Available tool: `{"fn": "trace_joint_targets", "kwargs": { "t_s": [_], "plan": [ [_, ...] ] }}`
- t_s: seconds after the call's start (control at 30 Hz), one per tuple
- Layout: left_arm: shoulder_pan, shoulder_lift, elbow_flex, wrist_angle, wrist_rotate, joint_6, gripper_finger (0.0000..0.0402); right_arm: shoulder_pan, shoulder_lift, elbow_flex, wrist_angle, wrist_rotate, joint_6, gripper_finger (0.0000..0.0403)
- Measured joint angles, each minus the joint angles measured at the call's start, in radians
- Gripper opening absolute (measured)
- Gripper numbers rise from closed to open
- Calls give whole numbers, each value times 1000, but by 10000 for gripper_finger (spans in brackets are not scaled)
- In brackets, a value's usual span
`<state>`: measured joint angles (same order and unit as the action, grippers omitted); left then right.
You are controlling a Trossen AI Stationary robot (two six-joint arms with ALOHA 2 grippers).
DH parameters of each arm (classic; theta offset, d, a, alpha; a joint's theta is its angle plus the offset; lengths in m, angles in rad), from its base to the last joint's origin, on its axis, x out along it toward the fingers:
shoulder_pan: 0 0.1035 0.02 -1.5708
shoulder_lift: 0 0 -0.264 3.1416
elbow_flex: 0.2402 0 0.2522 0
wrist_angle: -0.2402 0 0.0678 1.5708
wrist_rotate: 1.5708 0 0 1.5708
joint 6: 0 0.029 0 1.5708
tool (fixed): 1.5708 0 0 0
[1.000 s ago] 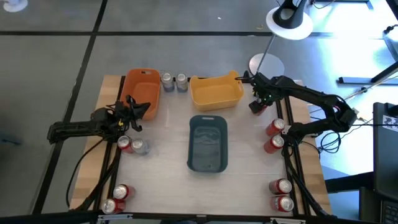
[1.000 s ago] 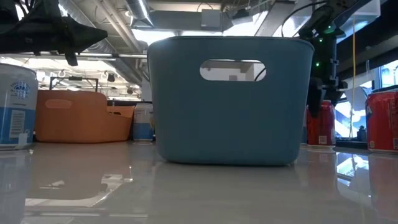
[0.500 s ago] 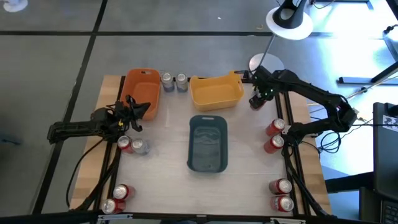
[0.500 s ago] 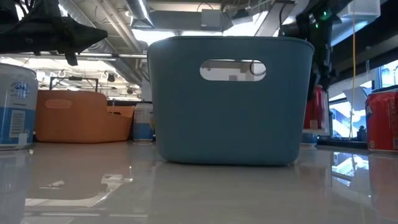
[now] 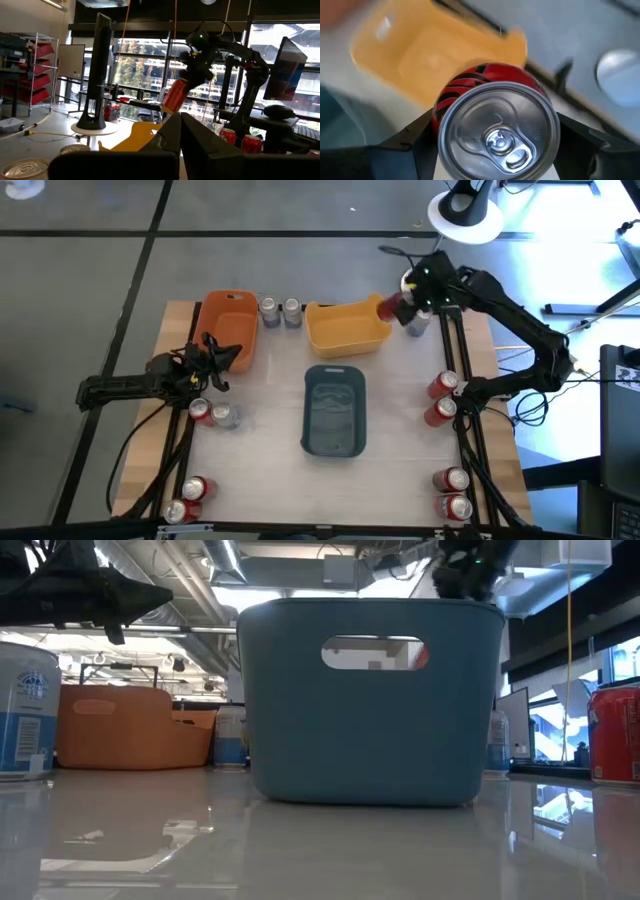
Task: Sort soda cans
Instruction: Put the top red soda can into the yellow bin
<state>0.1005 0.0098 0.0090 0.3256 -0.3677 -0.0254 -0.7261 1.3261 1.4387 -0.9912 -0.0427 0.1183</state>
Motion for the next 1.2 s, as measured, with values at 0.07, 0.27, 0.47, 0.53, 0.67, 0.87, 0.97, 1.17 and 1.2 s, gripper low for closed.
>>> {"fn": "trace_joint_targets", "kwargs": {
  "t_s": [0.07, 0.27, 0.47, 0.53, 0.67, 0.87, 0.97, 1.17, 1.2],
  "plan": [
    [0, 0, 0, 0, -3, 0, 0, -1, 31, 0, 86, -28, -2, 284],
    [0, 0, 0, 0, -3, 0, 0, 0, 191, 0, 193, -29, -45, 285],
    [0, 0, 0, 0, -3, -2, 0, 0, 338, 0, 221, 45, -92, 286],
    [0, 0, 0, 0, -3, -2, 0, 0, 371, 0, 226, 76, -102, 286],
    [0, 0, 0, 0, -3, -3, 0, 0, 415, 0, 239, 99, -117, 286],
    [0, 0, 0, -1, -4, -2, 0, 7, 459, 0, 239, 120, -128, 287],
    [0, 0, 0, -1, -4, -1, 0, 9, 486, 0, 238, 119, -134, 287],
    [0, 0, 0, -1, -4, -1, 0, 14, 521, 2, 250, 134, -147, 312],
    [0, 0, 0, -1, -4, -1, 0, 14, 523, 3, 251, 134, -146, 319]
  ]
}}
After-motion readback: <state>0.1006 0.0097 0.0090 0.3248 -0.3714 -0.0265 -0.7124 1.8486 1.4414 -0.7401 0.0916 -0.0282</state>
